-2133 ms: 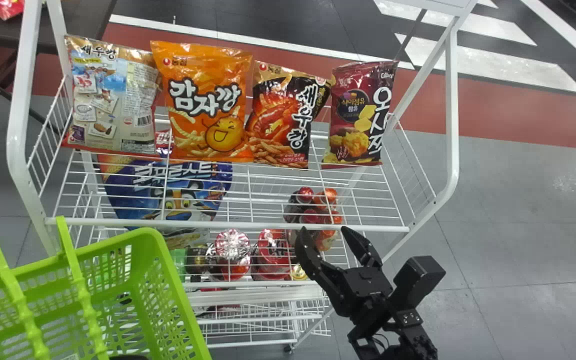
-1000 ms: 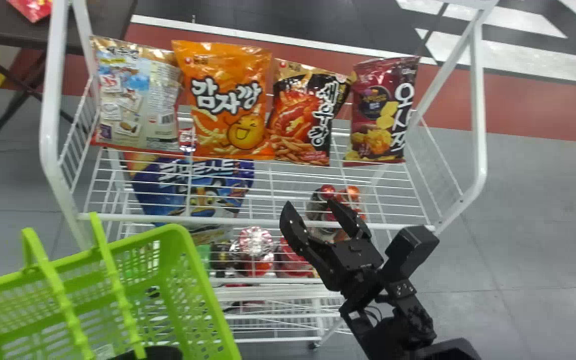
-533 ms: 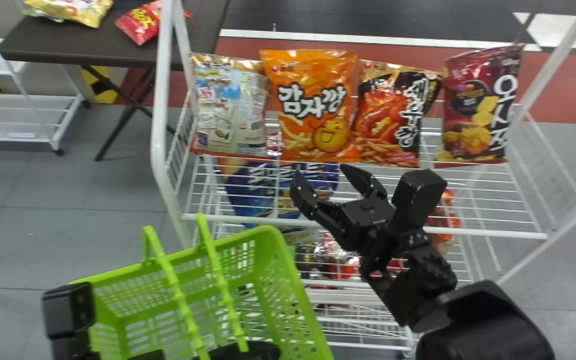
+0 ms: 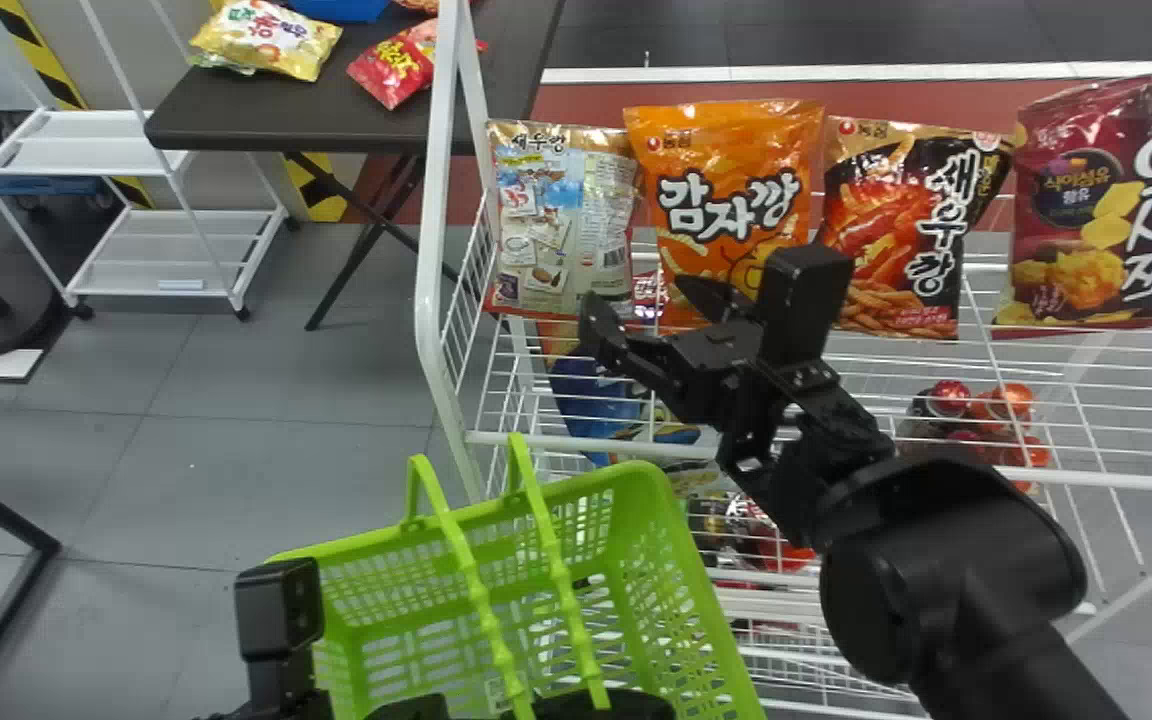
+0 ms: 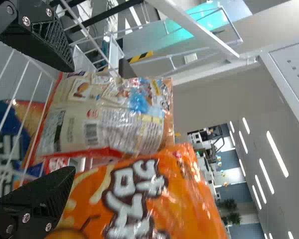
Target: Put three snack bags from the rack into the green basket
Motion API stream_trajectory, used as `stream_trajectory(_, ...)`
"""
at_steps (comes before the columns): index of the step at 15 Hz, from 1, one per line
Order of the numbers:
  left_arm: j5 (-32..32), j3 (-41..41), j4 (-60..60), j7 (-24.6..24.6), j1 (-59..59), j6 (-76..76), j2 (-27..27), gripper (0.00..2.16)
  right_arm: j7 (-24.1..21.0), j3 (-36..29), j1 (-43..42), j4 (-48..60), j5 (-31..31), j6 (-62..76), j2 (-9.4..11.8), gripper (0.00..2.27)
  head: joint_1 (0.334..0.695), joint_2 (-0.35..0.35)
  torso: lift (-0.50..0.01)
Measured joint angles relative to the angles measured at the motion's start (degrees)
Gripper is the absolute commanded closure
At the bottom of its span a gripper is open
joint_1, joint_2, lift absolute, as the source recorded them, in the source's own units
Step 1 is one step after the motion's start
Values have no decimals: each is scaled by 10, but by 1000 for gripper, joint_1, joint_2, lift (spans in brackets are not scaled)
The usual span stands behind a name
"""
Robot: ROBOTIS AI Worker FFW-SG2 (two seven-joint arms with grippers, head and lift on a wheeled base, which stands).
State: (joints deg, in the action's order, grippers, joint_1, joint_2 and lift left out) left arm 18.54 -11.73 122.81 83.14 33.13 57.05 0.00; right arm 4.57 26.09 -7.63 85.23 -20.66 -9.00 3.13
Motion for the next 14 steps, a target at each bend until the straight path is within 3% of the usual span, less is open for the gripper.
stream_trajectory(3,0,-5,-2,3,0,-6,0,2145,4,25,-65,-79,-8,27,-27,110,695,183,0)
stream_trajectory(5,0,-10,-4,5,0,-8,0,2145,0,38,-99,-125,-6,39,-31,90,695,198,0)
stream_trajectory(8,1,-15,-9,7,0,-12,0,2145,-50,65,-135,-177,22,43,-31,164,695,192,0)
stream_trajectory(11,1,-17,-13,9,0,-19,0,2145,-17,74,-174,-247,32,52,-31,593,695,185,0)
stream_trajectory(12,1,-17,-14,9,0,-20,0,2145,1,75,-182,-260,31,56,-31,923,695,188,0)
stream_trajectory(14,1,-19,-16,10,0,-23,0,2145,34,75,-190,-271,32,58,-31,1905,695,198,0)
